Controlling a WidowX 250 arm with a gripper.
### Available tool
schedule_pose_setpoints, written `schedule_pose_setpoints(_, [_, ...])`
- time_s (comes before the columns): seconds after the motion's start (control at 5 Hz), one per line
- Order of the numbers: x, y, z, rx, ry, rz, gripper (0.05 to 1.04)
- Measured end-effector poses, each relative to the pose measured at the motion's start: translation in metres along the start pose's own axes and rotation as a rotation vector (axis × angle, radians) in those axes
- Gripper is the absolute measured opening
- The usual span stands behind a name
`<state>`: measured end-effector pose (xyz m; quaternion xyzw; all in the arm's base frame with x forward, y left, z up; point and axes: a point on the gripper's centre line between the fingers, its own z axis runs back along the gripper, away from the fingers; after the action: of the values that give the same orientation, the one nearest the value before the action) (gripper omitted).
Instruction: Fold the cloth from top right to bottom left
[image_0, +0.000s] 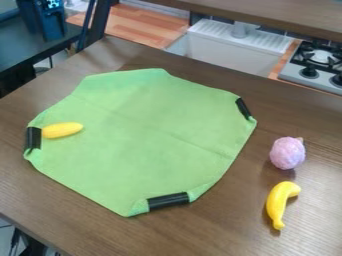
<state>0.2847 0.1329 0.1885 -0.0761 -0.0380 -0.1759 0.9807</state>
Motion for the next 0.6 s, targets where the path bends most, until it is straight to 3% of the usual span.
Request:
schedule_pose_setpoints(0.2, [0.0, 0.002, -0.011, -0.026, 0.02, 0.014, 1.0])
schedule_pose_setpoints(0.4, [0.017, -0.001, -0.022, 0.008, -0.017, 0.074, 1.0])
schedule_pose_setpoints(0.6, [0.037, -0.009, -0.042, 0.033, -0.007, 0.064, 1.0])
